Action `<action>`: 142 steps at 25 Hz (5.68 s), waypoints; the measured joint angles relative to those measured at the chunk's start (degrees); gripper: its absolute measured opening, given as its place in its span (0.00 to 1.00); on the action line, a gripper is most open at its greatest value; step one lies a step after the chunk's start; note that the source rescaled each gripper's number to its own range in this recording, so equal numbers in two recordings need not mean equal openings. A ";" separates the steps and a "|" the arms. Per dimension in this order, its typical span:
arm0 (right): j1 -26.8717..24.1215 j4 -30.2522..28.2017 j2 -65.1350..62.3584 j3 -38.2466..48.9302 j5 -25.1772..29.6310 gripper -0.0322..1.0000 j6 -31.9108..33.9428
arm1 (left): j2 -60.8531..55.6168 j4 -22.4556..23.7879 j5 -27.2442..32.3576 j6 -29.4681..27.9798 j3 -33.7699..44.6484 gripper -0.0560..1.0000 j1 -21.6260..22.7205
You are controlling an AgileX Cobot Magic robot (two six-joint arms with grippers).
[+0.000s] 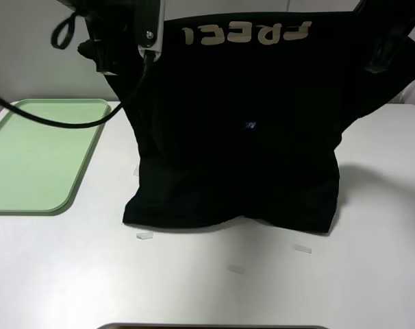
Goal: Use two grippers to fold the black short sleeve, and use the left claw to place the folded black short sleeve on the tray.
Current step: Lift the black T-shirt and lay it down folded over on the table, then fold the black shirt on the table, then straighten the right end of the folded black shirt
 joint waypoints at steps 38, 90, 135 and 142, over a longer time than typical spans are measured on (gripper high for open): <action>-9.31 16.52 17.43 8.18 -3.47 0.03 2.41 | 21.54 -1.13 -3.83 -31.31 0.25 0.05 -1.91; -10.24 25.95 16.32 -6.35 34.25 1.00 27.84 | -7.89 -9.15 30.22 -52.85 0.30 1.00 -0.79; -10.24 29.37 11.28 -6.41 33.63 1.00 28.11 | -93.78 -16.55 43.93 -62.32 47.54 0.98 -0.79; -10.24 29.37 11.28 -6.41 33.63 1.00 28.11 | -94.01 -16.55 43.87 -62.33 47.54 0.98 -0.79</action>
